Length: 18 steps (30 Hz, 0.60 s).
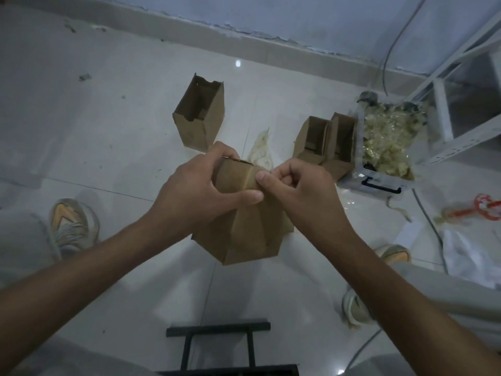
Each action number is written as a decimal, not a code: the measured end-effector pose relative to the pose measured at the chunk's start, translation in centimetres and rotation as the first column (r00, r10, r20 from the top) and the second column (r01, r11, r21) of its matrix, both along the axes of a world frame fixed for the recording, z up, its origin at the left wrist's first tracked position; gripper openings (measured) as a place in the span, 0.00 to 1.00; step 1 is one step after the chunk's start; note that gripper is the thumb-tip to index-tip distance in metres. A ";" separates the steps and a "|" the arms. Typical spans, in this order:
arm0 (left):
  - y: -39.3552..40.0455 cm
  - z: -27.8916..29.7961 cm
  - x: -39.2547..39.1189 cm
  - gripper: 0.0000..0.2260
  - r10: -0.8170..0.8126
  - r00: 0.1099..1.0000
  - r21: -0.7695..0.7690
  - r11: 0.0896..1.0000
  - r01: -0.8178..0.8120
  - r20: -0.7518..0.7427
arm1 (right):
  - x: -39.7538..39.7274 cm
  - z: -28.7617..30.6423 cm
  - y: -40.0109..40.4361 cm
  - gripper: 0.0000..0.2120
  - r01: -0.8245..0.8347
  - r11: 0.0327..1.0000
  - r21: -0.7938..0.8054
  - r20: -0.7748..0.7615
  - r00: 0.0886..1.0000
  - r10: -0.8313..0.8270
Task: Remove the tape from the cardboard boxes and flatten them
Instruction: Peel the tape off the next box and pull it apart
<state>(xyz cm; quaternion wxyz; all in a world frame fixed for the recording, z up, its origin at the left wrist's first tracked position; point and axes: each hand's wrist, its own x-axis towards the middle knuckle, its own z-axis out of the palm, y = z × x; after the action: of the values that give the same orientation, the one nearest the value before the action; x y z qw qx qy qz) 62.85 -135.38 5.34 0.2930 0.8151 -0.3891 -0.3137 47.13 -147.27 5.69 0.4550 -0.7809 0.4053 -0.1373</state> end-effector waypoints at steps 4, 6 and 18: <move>-0.3 0.2 0.1 0.34 0.018 1.000 -0.007 1.000 -0.018 -0.019 | 0.1 0.3 -0.5 0.10 -0.030 0.964 0.263 0.128 0.992 -0.004; -0.4 0.3 0.4 0.32 0.036 0.996 -0.003 0.999 -0.037 -0.082 | 0.0 0.6 -1.0 0.10 -0.069 0.944 0.322 0.158 0.987 0.018; 0.5 0.3 2.9 0.27 -0.240 0.969 -0.018 0.971 0.239 -0.055 | -1.2 1.8 -3.6 0.12 -0.190 0.872 0.452 0.151 0.979 0.135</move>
<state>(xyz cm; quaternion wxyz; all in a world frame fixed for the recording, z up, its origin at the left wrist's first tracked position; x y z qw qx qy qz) 65.77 -134.85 5.66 0.2684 0.7512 -0.4780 -0.3677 45.93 -150.83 7.50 0.6608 -0.6716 0.3325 -0.0424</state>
